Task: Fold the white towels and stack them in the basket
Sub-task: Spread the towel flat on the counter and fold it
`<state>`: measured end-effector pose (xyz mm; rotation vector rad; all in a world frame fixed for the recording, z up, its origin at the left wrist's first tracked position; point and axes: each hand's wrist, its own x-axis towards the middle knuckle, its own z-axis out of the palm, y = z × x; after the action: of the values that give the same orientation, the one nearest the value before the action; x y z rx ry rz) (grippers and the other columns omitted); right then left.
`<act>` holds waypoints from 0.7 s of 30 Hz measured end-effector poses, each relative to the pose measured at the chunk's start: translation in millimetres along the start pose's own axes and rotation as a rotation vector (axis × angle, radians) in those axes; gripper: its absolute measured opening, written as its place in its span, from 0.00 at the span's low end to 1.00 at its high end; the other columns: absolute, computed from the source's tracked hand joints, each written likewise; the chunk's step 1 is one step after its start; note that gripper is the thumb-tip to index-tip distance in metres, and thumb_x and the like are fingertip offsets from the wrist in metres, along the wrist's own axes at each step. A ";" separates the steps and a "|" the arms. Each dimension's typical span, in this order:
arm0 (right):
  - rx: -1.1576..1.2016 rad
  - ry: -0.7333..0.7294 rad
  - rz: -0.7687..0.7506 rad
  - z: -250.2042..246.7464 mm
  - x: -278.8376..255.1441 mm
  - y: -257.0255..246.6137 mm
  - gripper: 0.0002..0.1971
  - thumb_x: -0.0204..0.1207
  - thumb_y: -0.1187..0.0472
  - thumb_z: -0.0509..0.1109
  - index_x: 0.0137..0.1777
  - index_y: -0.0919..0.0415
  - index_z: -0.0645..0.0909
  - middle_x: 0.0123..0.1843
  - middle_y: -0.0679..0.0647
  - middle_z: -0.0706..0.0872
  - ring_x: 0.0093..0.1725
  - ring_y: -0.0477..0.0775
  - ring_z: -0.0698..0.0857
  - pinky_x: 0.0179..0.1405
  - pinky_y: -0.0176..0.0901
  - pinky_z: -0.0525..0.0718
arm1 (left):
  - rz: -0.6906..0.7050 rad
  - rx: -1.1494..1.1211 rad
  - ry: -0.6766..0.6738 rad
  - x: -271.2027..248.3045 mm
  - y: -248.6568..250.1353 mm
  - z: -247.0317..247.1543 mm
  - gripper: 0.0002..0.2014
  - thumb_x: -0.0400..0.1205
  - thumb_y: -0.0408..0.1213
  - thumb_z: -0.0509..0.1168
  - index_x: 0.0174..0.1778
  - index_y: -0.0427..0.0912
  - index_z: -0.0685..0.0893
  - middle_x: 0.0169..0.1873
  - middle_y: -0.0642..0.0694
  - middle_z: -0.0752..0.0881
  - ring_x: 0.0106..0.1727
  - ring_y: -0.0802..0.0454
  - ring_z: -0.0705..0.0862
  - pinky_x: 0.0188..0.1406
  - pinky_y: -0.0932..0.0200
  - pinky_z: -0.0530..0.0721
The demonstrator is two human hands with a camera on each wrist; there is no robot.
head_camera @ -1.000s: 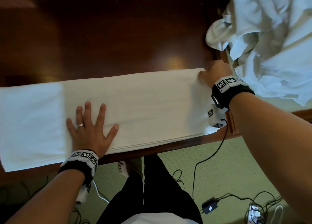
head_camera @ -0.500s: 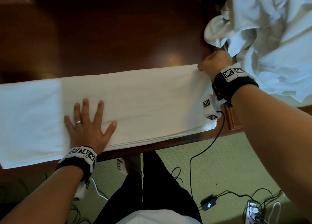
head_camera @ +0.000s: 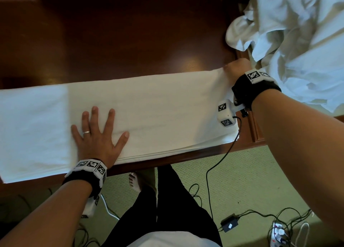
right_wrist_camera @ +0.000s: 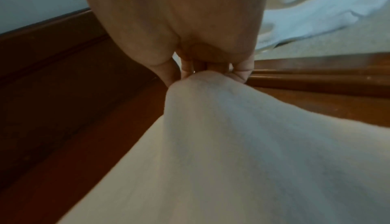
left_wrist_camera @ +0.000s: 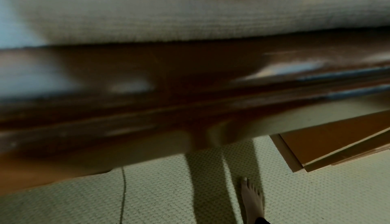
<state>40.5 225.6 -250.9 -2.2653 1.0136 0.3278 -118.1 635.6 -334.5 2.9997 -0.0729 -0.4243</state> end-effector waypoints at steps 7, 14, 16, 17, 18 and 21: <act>0.076 0.312 -0.233 10.1 -3.5 29.4 0.12 0.76 0.69 0.64 0.57 0.60 0.81 0.48 0.49 0.81 0.47 0.48 0.79 0.47 0.32 0.79 | 0.000 0.005 -0.006 0.3 -0.5 0.3 0.41 0.80 0.73 0.43 0.88 0.59 0.51 0.88 0.40 0.48 0.87 0.33 0.48 0.79 0.22 0.49; 0.085 0.217 -0.126 2.6 -49.3 73.9 0.17 0.83 0.47 0.65 0.57 0.60 0.82 0.51 0.54 0.86 0.51 0.56 0.83 0.52 0.46 0.78 | 0.024 0.012 -0.035 0.4 0.9 -5.1 0.42 0.80 0.72 0.43 0.88 0.56 0.53 0.88 0.37 0.50 0.87 0.31 0.50 0.77 0.20 0.51; 0.057 0.169 -0.124 3.6 -70.6 96.8 0.16 0.81 0.46 0.67 0.55 0.59 0.83 0.53 0.56 0.88 0.54 0.59 0.85 0.58 0.53 0.82 | 0.016 0.002 -0.052 0.6 -0.5 -8.2 0.42 0.79 0.74 0.40 0.89 0.56 0.51 0.88 0.38 0.48 0.87 0.33 0.48 0.79 0.21 0.49; 0.027 0.138 -0.114 5.2 -81.0 108.9 0.15 0.80 0.47 0.69 0.55 0.58 0.84 0.54 0.55 0.88 0.55 0.59 0.85 0.60 0.53 0.83 | 0.022 -0.004 -0.061 -0.5 -0.3 -9.8 0.43 0.79 0.74 0.40 0.89 0.56 0.50 0.88 0.39 0.47 0.87 0.34 0.47 0.80 0.23 0.47; -0.008 0.119 -0.107 6.8 -90.2 121.1 0.14 0.79 0.47 0.70 0.56 0.57 0.84 0.55 0.55 0.89 0.55 0.58 0.85 0.60 0.52 0.82 | 0.047 -0.002 -0.065 -3.4 0.9 -10.7 0.43 0.79 0.73 0.39 0.89 0.55 0.50 0.88 0.40 0.48 0.87 0.35 0.47 0.81 0.24 0.47; -0.094 0.060 -0.083 11.5 -112.1 148.3 0.13 0.78 0.48 0.72 0.55 0.57 0.84 0.51 0.54 0.89 0.53 0.58 0.85 0.54 0.48 0.81 | 0.156 0.034 -0.089 -19.1 6.6 -7.9 0.41 0.80 0.73 0.38 0.89 0.58 0.48 0.89 0.43 0.46 0.88 0.37 0.44 0.81 0.25 0.45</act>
<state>-144.2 223.0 -274.6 -2.4074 0.9486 0.2783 -134.4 631.1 -320.9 2.9783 -0.3218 -0.5443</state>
